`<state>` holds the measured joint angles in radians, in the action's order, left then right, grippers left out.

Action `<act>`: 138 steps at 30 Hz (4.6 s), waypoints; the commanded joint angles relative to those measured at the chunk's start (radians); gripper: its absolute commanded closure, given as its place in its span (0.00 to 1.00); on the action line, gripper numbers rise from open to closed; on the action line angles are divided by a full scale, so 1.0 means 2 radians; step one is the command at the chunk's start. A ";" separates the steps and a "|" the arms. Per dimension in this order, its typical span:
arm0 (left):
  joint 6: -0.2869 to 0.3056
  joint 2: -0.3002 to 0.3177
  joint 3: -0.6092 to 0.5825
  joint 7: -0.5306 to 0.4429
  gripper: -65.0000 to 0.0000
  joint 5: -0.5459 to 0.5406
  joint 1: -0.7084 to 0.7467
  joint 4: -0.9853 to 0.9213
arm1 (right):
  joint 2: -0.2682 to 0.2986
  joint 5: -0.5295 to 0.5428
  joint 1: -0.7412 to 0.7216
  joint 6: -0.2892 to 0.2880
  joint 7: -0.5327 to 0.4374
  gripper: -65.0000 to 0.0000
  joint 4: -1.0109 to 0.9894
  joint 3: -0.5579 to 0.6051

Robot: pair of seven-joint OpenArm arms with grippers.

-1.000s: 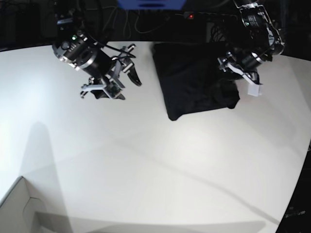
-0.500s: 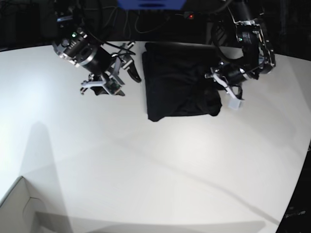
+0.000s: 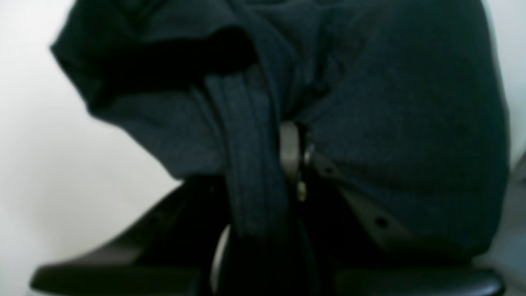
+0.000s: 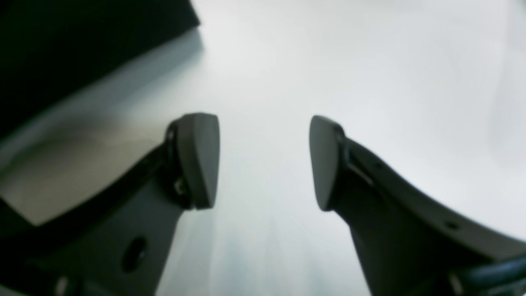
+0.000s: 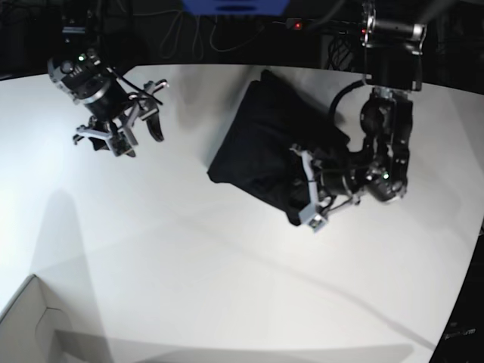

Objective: Layout the t-shirt on the table in an organized manner, then fold the t-shirt properly

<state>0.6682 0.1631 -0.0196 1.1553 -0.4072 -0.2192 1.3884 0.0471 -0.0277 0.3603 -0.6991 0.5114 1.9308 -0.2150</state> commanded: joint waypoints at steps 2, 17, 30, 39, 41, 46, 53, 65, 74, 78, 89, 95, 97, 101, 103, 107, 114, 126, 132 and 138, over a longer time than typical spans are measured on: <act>0.002 -0.003 -0.043 -0.016 1.00 0.034 -0.031 0.008 | -0.001 0.008 0.005 0.000 -0.011 0.46 0.009 -0.014; 0.003 -0.020 -0.308 -0.203 1.00 0.140 -0.099 -0.079 | -0.027 0.008 0.017 0.000 -0.011 0.46 0.009 -0.092; 0.003 -0.030 -0.313 -0.198 0.92 0.140 -0.129 -0.094 | -0.028 0.008 0.024 0.000 -0.011 0.46 0.009 -0.092; -0.001 -0.027 -0.308 -0.197 0.37 0.140 -0.139 -0.092 | -0.028 0.008 0.022 0.000 -0.011 0.46 0.009 -0.089; -0.001 -0.027 -0.307 -0.197 0.36 0.140 -0.146 -0.092 | -0.028 0.008 0.022 0.000 -0.011 0.46 0.009 -0.089; -0.002 -0.027 -0.307 -0.197 0.36 0.140 -0.148 -0.083 | -0.028 0.008 0.022 0.000 -0.011 0.46 0.009 -0.089; -0.002 -0.025 -0.307 -0.197 0.36 0.151 -0.148 -0.034 | -0.028 0.008 0.022 0.000 -0.011 0.46 0.009 -0.089; 0.003 -0.018 -0.089 -0.128 0.36 0.233 -0.094 0.056 | -0.040 0.010 0.016 0.000 -0.014 0.55 0.027 -0.063; 0.003 0.016 0.222 -0.127 0.36 0.229 0.009 0.122 | -0.058 0.010 -0.026 0.000 -0.014 1.00 0.035 -0.008; 0.004 0.028 0.329 -0.127 0.36 0.229 0.062 0.122 | -0.072 0.010 -0.033 0.000 -0.014 1.00 0.035 0.042; 0.015 0.033 0.478 -0.127 0.36 0.229 0.168 0.165 | -0.073 0.010 -0.065 0.000 -0.014 1.00 -0.067 0.132; 0.015 0.032 0.495 -0.127 0.36 0.229 0.182 0.164 | -0.072 0.009 -0.062 0.000 -0.014 1.00 -0.123 0.162; 0.015 0.032 0.495 -0.127 0.36 0.229 0.182 0.164 | -0.072 0.008 -0.057 0.000 -0.014 1.00 -0.133 0.172; 0.015 0.032 0.495 -0.127 0.36 0.229 0.182 0.164 | -0.068 0.008 -0.058 0.000 -0.015 1.00 -0.166 0.182; 0.015 0.032 0.495 -0.127 0.36 0.229 0.182 0.164 | -0.063 0.008 -0.065 0.000 -0.015 1.00 -0.176 0.182; 0.015 0.032 0.493 -0.127 0.36 0.229 0.181 0.162 | -0.062 0.008 -0.068 0.000 -0.015 1.00 -0.152 0.179; 0.015 0.022 0.492 -0.127 0.36 0.229 0.177 0.163 | -0.066 0.008 -0.062 0.000 -0.014 1.00 -0.041 0.182; 0.015 0.006 0.495 -0.127 0.36 0.229 0.199 0.164 | -0.088 0.010 -0.222 0.000 -0.014 1.00 -0.232 0.214; 0.015 0.006 0.496 -0.127 0.36 0.229 0.213 0.164 | -0.098 0.010 -0.283 0.000 -0.015 1.00 -0.331 0.213; 0.015 0.006 0.496 -0.127 0.36 0.229 0.219 0.163 | -0.102 0.010 -0.309 0.000 -0.083 1.00 -0.438 0.213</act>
<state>0.7025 0.1577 0.9688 0.9207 0.0593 0.2234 1.6958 -0.1478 -0.0223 -0.2352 -0.6930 0.3603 1.0374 0.2089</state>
